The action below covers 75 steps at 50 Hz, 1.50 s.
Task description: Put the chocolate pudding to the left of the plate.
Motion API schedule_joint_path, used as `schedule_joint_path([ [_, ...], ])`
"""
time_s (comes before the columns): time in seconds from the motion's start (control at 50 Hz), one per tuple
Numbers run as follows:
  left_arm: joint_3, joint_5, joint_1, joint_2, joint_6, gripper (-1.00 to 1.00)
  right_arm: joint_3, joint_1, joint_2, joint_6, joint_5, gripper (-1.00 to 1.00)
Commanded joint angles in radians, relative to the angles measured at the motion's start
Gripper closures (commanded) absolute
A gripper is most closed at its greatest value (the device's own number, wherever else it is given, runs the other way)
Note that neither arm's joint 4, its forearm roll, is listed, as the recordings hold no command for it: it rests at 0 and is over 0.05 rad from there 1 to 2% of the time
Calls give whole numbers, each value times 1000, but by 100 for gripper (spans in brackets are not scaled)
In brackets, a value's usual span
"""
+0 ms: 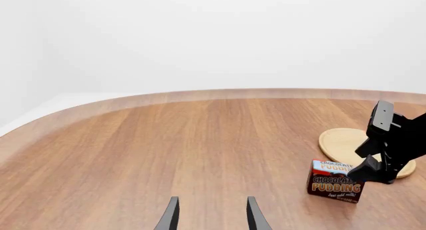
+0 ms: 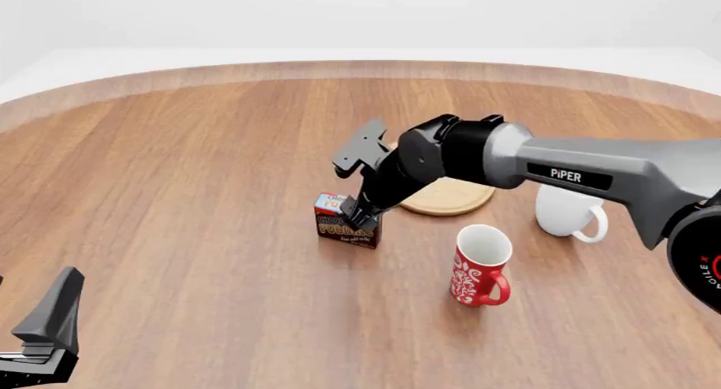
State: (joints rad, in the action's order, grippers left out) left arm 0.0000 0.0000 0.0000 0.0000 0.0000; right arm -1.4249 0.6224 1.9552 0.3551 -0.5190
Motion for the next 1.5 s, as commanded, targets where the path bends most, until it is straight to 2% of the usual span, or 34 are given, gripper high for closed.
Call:
schedule_joint_path([
  [0.02,0,0,0,0,0,-100,10,-1,6,-8,8,-100],
  [0.8,0,0,0,0,0,-100,-30,-36,73,4,5,-100],
  [1.28,0,0,0,0,0,-100,-14,-26,78,0,20,-100],
  [1.3,0,0,0,0,0,-100,-5,-15,71,-12,25,100],
  [1.42,0,0,0,0,0,-100,0,-23,57,-10,41,100],
  [1.5,0,0,0,0,0,-100,45,10,8,-46,60,100],
])
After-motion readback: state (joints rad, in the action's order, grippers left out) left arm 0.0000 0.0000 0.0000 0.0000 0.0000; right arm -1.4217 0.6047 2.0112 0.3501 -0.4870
